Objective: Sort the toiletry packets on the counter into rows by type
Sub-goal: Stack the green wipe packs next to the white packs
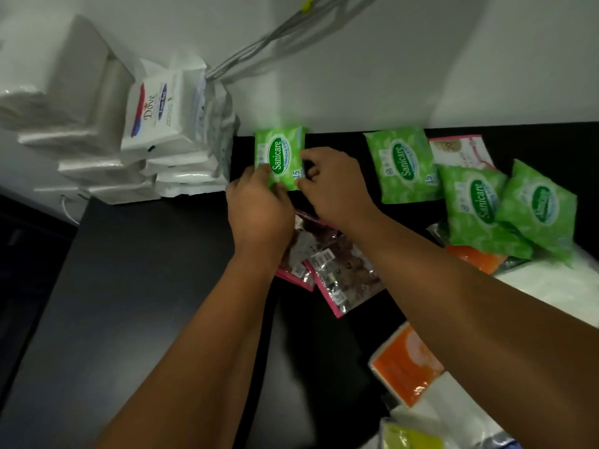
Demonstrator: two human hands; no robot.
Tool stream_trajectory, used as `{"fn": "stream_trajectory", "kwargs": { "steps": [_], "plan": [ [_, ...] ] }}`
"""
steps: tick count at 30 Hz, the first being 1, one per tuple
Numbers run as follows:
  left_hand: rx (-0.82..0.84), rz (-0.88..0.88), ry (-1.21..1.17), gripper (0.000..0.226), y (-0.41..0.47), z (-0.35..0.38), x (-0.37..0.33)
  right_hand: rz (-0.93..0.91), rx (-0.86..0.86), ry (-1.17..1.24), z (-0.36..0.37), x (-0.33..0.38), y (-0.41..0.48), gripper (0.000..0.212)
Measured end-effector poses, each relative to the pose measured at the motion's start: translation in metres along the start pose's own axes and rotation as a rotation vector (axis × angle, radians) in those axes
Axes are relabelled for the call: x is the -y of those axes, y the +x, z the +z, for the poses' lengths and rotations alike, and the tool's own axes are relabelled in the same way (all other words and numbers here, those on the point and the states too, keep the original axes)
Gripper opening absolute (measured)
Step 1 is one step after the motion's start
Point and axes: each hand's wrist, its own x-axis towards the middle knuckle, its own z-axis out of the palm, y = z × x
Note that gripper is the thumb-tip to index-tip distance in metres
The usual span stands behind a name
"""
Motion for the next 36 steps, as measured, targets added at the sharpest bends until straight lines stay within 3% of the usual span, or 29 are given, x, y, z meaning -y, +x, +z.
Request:
{"fn": "stream_trajectory", "kwargs": {
  "steps": [6,16,21,24,27,32,34,36],
  "plan": [
    [0.099,0.026,0.025,0.034,0.007,-0.01,0.014,-0.058,-0.02,0.021,0.012,0.01,0.001,0.038],
    [0.209,0.003,-0.038,0.032,0.006,-0.026,0.007,0.01,0.023,0.045,0.009,0.017,-0.001,0.043],
    [0.115,0.061,-0.039,0.046,-0.005,-0.028,-0.014,0.062,-0.048,0.005,-0.025,0.003,-0.008,0.041],
    [0.08,0.11,-0.163,0.046,-0.008,-0.017,-0.037,0.081,-0.103,-0.056,-0.055,-0.009,-0.01,0.037],
    [0.176,0.094,-0.268,0.046,-0.002,0.006,-0.064,0.128,-0.119,-0.204,-0.083,-0.026,-0.009,0.038],
    [0.378,0.068,-0.167,0.037,0.012,0.043,-0.096,0.31,0.061,-0.52,-0.118,-0.052,-0.006,0.035],
    [0.462,-0.019,-0.187,0.017,0.016,0.05,-0.104,0.39,0.125,-0.578,-0.125,-0.058,-0.009,0.029],
    [0.496,-0.14,-0.314,0.019,0.017,0.054,-0.11,0.422,0.177,-0.591,-0.128,-0.06,-0.014,0.022]
  ]
}}
